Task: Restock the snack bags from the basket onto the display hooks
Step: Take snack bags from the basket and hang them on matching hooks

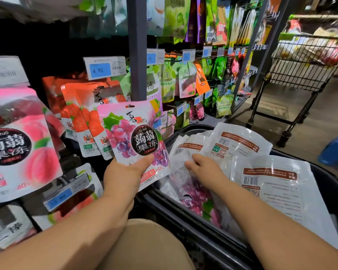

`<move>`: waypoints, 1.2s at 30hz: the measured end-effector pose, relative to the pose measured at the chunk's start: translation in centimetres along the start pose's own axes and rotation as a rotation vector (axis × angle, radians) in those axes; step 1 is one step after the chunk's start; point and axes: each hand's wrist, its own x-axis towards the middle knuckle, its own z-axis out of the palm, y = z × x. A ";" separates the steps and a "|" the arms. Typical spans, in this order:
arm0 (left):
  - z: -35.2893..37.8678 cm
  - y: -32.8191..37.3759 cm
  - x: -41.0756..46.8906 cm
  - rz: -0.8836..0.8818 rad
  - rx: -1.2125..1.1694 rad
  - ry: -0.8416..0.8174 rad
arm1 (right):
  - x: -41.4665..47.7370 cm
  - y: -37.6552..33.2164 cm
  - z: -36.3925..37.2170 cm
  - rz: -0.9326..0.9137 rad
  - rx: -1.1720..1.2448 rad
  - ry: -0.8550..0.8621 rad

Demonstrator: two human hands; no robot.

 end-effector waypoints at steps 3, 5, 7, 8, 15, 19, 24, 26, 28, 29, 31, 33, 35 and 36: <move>-0.1 -0.1 0.0 0.013 0.011 -0.010 | -0.5 -0.3 -1.5 -0.022 0.289 0.175; -0.1 -0.2 0.0 0.019 0.016 -0.011 | -0.8 -0.2 -2.5 -0.035 0.376 0.252; -0.1 -0.3 0.1 0.012 0.023 -0.014 | -1.0 -0.1 -3.4 -0.053 0.414 0.309; -0.1 -0.4 0.1 0.004 0.031 -0.016 | -1.0 0.0 -3.8 -0.061 0.437 0.334; 0.1 -0.4 0.0 -0.003 0.081 -0.052 | -1.5 0.5 -7.2 -0.069 0.750 0.472; 0.3 -0.2 -0.3 -0.028 0.040 -0.093 | -2.1 0.1 -8.2 -0.063 0.940 0.415; 0.5 0.1 -0.6 -0.082 -0.059 -0.194 | -2.4 -0.4 -7.9 -0.062 1.013 0.247; 0.7 0.3 -0.9 -0.097 -0.090 -0.230 | -2.5 -0.6 -7.5 -0.082 0.992 0.181; 0.9 0.4 -1.0 -0.099 -0.108 -0.245 | -2.7 -1.1 -7.0 -0.103 0.987 0.120; 1.0 0.6 -1.1 -0.099 -0.118 -0.247 | -2.8 -1.2 -6.7 -0.115 0.979 0.098; 1.2 0.7 -1.2 -0.090 -0.135 -0.253 | -3.0 -1.7 -6.1 -0.134 0.934 0.066; 1.4 1.1 -1.4 -0.091 -0.146 -0.261 | -3.2 -2.1 -5.8 -0.141 0.908 0.051; 1.5 1.3 -1.4 -0.123 -0.175 -0.278 | -3.3 -2.3 -5.8 -0.135 0.904 0.051; 1.6 1.4 -1.4 -0.142 -0.182 -0.289 | -3.4 -2.4 -5.9 -0.136 0.903 0.048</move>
